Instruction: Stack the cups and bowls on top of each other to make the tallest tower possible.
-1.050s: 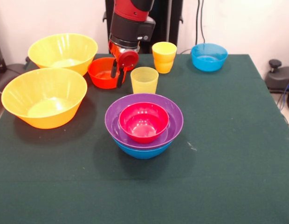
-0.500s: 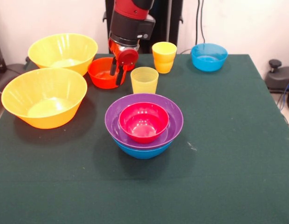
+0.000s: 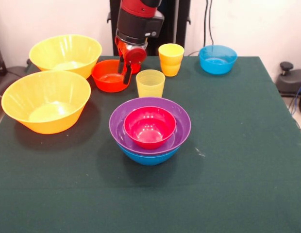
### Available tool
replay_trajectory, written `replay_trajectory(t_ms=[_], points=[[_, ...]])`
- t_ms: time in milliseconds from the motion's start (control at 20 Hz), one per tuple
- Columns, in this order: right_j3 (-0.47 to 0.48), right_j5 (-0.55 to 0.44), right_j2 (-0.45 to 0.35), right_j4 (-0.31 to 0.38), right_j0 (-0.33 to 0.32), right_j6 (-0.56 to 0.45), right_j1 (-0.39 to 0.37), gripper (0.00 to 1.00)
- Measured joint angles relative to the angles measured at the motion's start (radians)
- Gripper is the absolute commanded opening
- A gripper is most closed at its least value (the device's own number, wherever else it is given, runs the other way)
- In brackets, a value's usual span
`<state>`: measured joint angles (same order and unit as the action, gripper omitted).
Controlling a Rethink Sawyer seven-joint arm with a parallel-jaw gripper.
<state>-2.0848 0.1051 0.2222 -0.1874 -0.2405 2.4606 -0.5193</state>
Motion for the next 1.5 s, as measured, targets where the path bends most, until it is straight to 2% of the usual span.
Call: replay_trajectory(t_ms=[800, 1500], points=[[-0.004, 0.05, -0.014, 0.023, -0.1, 0.0, 0.0, 1.0], [-0.006, 0.112, -0.043, 0.034, -0.106, 0.0, 0.006, 1.0]])
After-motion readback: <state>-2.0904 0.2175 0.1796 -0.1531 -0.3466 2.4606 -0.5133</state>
